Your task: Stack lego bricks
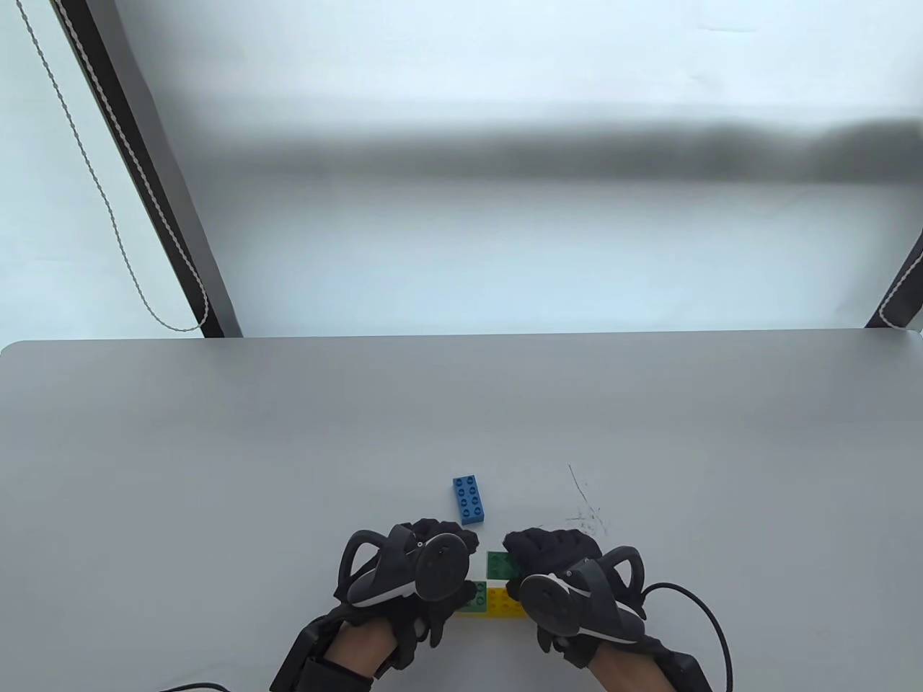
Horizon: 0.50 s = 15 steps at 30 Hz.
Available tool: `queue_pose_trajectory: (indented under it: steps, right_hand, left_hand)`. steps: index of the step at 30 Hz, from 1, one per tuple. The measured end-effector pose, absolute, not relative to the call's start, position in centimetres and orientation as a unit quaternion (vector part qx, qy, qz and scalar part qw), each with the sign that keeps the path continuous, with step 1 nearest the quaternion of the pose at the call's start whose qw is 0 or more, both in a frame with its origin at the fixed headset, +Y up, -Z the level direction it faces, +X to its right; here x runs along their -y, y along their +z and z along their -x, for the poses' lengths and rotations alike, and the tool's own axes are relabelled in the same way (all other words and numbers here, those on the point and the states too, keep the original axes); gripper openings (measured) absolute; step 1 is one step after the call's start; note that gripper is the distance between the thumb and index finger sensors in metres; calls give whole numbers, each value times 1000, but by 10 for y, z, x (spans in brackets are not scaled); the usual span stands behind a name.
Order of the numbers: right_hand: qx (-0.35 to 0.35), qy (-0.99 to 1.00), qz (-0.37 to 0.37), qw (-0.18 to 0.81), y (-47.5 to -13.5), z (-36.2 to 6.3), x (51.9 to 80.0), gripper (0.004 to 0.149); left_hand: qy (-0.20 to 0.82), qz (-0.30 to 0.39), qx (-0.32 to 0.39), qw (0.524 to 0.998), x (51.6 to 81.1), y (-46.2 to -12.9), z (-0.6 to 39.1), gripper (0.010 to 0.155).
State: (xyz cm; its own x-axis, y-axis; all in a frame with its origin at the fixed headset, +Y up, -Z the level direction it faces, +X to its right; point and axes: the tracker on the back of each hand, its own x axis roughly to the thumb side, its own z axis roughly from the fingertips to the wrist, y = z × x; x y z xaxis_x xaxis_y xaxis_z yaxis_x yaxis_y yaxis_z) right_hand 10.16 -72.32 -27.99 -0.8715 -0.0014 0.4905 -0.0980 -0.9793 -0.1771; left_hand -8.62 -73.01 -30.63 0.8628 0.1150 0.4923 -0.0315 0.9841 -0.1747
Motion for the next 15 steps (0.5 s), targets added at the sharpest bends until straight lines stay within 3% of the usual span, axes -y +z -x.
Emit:
queue_pose_trajectory:
  steps: [5,15]
  right_hand:
    - [53,966,-253,32,-283,-102,729,65]
    - [-22,964,-265,30,-286,-99,742,65]
  left_hand:
    - [41,152,258,953,739,-311,91,70]
    - [26,196,249,948,752,-315,93,69]
